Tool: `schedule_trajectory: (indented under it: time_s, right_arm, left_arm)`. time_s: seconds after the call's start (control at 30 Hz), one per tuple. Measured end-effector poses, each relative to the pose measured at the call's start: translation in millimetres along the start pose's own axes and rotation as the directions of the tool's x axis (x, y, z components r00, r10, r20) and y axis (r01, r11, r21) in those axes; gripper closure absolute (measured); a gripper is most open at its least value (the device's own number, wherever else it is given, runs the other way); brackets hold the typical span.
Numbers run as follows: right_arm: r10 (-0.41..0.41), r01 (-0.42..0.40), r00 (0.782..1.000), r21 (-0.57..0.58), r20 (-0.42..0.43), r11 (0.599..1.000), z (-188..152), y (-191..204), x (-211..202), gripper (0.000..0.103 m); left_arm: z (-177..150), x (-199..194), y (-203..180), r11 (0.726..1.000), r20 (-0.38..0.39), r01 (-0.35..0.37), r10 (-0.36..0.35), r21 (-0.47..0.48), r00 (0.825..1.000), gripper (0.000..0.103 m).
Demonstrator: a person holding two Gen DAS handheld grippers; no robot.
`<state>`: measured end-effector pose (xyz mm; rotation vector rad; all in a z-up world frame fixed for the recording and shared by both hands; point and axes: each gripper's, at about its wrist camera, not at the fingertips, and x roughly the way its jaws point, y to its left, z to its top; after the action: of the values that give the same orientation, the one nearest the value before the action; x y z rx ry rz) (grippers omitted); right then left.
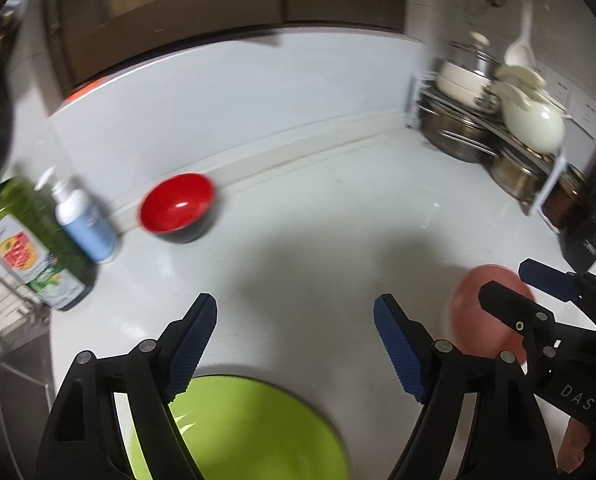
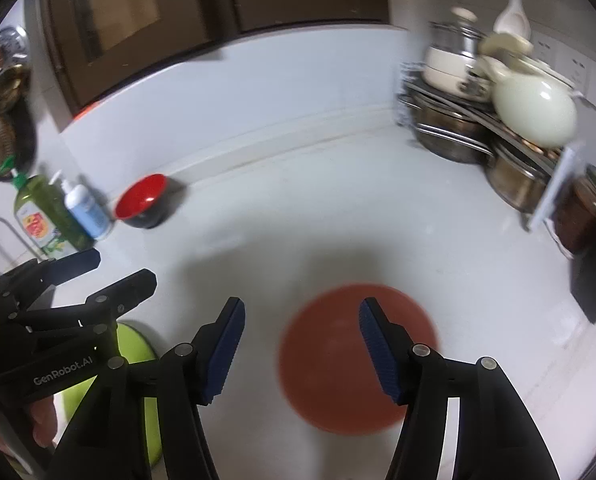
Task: Organize plates and bowls
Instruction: 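Move both open grippers to the red bowl beside the soap bottles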
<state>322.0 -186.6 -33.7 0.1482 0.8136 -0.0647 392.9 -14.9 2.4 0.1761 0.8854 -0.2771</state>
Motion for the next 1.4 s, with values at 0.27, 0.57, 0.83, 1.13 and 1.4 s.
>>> schedule_trajectory:
  time_s: [0.27,0.57,0.83,1.13,1.4]
  right_arm:
    - [0.076,-0.075,0.997,-0.065,0.015,0.995,11.1,58.0,12.0,0.042]
    - [0.135,-0.130,0.990,-0.120,0.038,0.984,26.3,113.9,25.5,0.042]
    - [0.144,-0.136,0.989,-0.152,0.044,0.979,49.8,150.6,48.5,0.042]
    - [0.151,-0.143,0.988,-0.159,0.036,0.977,77.1,168.2,84.3,0.042]
    - [0.145,-0.141,0.989,-0.135,0.016,0.981,100.0,179.0,127.8,0.042]
  left_arm:
    - [-7.5,-10.6,62.5,0.994,0.008,-0.087,0.087,-0.073,0.996,0.022]
    - [0.0,-5.4,116.8,0.979,0.011,-0.162,0.165,-0.125,0.986,0.022]
    - [16.2,11.4,149.9,0.967,0.023,-0.211,0.217,-0.144,0.976,0.022]
    - [39.5,47.7,174.0,0.965,0.025,-0.217,0.223,-0.147,0.975,0.022]
    - [57.6,100.2,189.8,0.965,-0.006,-0.220,0.221,-0.145,0.975,0.022]
